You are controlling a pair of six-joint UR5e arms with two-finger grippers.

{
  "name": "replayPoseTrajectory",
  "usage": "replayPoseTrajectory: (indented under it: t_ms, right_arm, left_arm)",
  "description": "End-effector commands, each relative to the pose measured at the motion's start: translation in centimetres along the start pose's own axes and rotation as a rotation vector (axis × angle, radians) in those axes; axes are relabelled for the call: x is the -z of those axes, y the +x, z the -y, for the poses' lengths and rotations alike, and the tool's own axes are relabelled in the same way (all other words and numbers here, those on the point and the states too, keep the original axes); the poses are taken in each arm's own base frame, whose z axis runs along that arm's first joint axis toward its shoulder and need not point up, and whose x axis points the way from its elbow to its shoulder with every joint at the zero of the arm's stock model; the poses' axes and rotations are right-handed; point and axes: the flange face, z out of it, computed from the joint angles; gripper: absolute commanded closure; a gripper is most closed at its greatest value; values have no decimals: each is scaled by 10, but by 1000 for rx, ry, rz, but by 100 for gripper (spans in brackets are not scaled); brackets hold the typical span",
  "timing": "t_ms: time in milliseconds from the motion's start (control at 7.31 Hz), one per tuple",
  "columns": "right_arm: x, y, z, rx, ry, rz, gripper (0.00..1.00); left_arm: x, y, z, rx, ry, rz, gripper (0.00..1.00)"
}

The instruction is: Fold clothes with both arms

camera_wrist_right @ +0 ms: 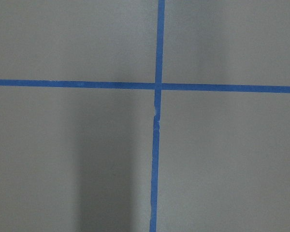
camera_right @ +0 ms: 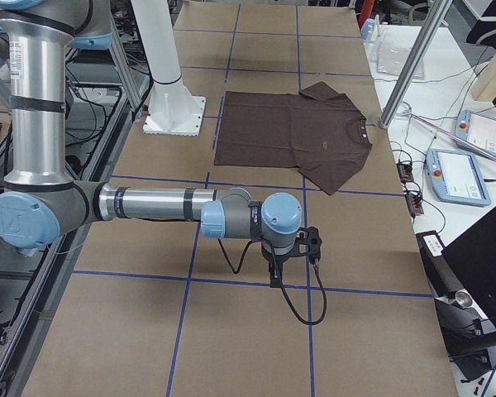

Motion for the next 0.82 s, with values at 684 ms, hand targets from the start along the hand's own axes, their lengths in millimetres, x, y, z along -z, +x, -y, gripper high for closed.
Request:
replayPoseTrajectory:
  t_ms: [684]
  right_arm:
    - [1,-123,80,164,57,18,0]
  left_arm:
    - [61,63,79,-136,139,-5,0]
